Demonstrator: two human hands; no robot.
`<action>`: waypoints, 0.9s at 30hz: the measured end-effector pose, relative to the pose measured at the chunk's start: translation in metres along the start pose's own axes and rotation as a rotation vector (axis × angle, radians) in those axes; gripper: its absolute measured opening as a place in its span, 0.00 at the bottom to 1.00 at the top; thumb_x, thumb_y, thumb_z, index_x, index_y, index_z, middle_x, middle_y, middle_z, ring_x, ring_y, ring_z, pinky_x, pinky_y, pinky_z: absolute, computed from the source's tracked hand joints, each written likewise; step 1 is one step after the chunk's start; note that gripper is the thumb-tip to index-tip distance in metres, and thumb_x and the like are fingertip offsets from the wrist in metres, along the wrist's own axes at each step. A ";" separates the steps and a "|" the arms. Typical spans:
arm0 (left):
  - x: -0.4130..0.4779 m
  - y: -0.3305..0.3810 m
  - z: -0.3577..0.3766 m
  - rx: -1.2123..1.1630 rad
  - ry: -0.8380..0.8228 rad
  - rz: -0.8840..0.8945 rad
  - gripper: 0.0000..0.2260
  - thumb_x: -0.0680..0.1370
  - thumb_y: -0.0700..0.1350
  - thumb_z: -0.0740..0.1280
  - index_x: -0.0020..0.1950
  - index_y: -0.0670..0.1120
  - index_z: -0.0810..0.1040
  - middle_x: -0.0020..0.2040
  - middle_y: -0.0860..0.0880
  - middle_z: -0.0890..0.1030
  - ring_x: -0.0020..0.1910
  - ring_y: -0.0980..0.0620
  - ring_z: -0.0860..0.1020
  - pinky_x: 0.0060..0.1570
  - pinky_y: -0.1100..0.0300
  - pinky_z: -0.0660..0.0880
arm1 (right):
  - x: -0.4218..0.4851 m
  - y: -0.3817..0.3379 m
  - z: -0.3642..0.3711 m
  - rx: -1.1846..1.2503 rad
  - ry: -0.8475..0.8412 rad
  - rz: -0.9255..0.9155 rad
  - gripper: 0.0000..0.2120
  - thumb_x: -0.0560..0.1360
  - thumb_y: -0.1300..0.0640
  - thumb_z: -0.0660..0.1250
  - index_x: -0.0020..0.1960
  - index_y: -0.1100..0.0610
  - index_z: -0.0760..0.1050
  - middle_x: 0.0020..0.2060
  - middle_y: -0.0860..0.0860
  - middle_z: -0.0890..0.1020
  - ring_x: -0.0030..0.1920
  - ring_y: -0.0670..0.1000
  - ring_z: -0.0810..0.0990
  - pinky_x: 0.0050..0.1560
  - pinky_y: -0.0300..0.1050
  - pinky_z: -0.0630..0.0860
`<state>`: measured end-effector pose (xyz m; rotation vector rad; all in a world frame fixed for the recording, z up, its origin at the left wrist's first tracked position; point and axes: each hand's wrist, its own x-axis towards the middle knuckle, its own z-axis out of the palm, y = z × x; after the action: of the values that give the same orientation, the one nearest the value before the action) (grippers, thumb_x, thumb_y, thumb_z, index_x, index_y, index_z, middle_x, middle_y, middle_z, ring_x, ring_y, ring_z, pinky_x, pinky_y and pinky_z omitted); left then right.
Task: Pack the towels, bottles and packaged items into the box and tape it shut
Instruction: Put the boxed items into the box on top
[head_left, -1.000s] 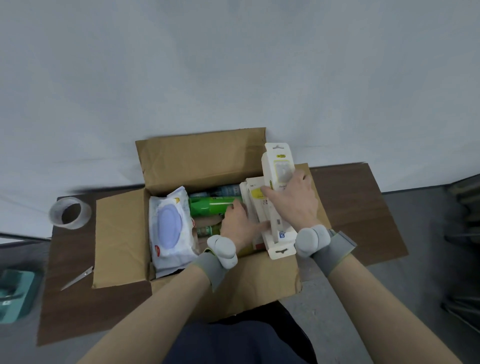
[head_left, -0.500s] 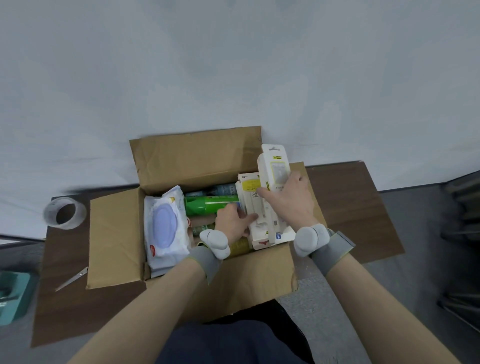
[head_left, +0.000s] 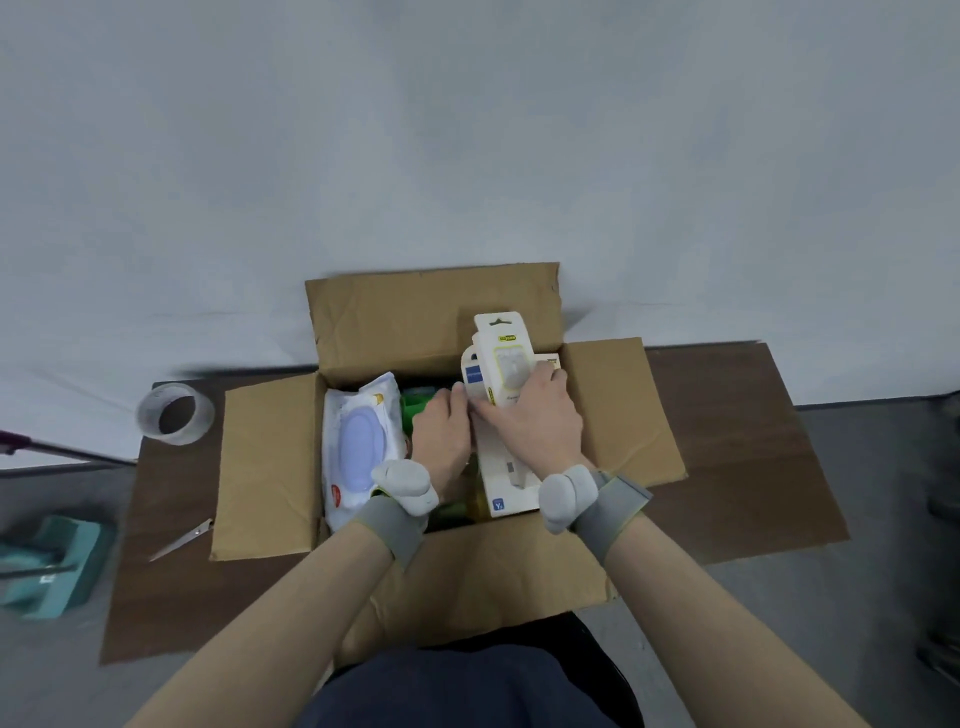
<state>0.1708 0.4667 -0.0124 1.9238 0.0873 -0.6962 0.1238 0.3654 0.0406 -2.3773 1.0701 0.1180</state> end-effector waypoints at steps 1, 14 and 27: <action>-0.002 0.000 -0.002 0.046 0.030 0.019 0.21 0.84 0.60 0.52 0.49 0.46 0.76 0.45 0.48 0.80 0.50 0.42 0.79 0.52 0.49 0.73 | -0.001 -0.002 0.002 0.006 0.009 -0.005 0.42 0.69 0.31 0.73 0.68 0.60 0.66 0.62 0.55 0.73 0.63 0.60 0.78 0.52 0.53 0.75; -0.015 -0.006 -0.011 0.278 0.065 0.134 0.17 0.84 0.59 0.58 0.56 0.45 0.71 0.49 0.44 0.81 0.49 0.41 0.79 0.50 0.46 0.76 | -0.009 0.008 0.020 -0.145 -0.044 -0.099 0.33 0.76 0.30 0.64 0.62 0.58 0.70 0.57 0.54 0.74 0.56 0.59 0.80 0.42 0.50 0.69; -0.012 -0.010 -0.020 0.473 0.220 0.235 0.15 0.81 0.59 0.63 0.62 0.55 0.63 0.42 0.50 0.77 0.37 0.45 0.75 0.33 0.55 0.67 | -0.021 0.009 0.022 -0.178 -0.139 -0.178 0.33 0.74 0.39 0.74 0.68 0.56 0.66 0.60 0.56 0.73 0.55 0.61 0.81 0.48 0.55 0.77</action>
<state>0.1659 0.4908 -0.0088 2.4114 -0.1802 -0.3631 0.1061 0.3851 0.0242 -2.5676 0.8090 0.3219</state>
